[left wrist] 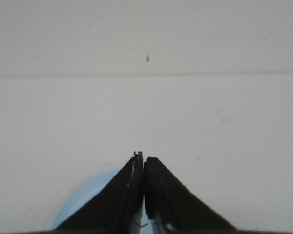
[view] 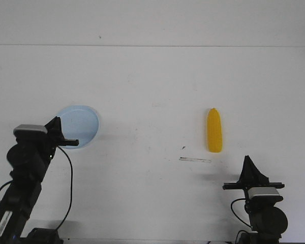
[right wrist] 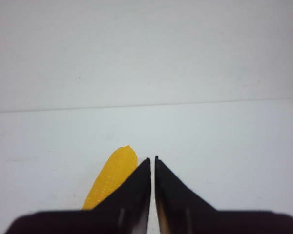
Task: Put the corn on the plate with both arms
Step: 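Move the left gripper forward to the edge of the light blue plate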
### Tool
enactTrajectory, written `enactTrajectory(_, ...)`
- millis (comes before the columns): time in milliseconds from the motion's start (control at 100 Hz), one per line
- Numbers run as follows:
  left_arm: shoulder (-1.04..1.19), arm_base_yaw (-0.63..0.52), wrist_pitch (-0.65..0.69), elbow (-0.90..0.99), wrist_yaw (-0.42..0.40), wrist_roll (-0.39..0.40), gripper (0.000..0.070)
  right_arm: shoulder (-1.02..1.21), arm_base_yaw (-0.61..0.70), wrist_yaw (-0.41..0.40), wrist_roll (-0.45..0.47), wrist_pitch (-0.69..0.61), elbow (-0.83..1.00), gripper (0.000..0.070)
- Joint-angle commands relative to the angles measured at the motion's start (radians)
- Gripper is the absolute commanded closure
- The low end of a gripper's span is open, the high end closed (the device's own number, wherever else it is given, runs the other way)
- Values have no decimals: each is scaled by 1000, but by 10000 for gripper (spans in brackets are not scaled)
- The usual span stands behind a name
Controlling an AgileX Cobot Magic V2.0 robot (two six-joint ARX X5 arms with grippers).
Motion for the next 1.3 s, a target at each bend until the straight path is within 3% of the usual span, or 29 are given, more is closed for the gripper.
enactTrajectory(0, 86, 2, -48, 68, -2, 25, 699, 0, 2, 0, -5, 10, -1, 688)
enactTrajectory(150, 249, 3, -209, 201, 4, 3, 699, 0, 2, 0, -5, 10, -1, 688)
enactTrajectory(320, 423, 65, -455, 377, 22, -235, 699, 0, 2, 0, -5, 10, -1, 687)
enactTrajectory(400, 496, 119, -554, 444, 78, -338, 699, 0, 2, 0, -5, 10, -1, 688)
enactTrajectory(460, 544, 163, -609, 477, 144, -371, 699, 0, 2, 0, -5, 10, -1, 687)
enactTrajectory(610, 625, 278, -650, 493, 354, -366, 699, 0, 2, 0, -5, 10, -1, 687)
enactTrajectory(730, 666, 364, -662, 493, 452, -344, 699, 0, 2, 0, -5, 10, -1, 687)
enactTrajectory(860, 697, 431, -671, 492, 458, -318, 679, 0, 2, 0, -5, 10, -1, 687)
enactTrajectory(1070, 744, 500, -683, 491, 458, -295, 523, 0, 2, 0, -5, 10, -1, 687)
enactTrajectory(1290, 789, 509, -679, 489, 454, -264, 522, 0, 2, 0, -5, 10, -1, 687)
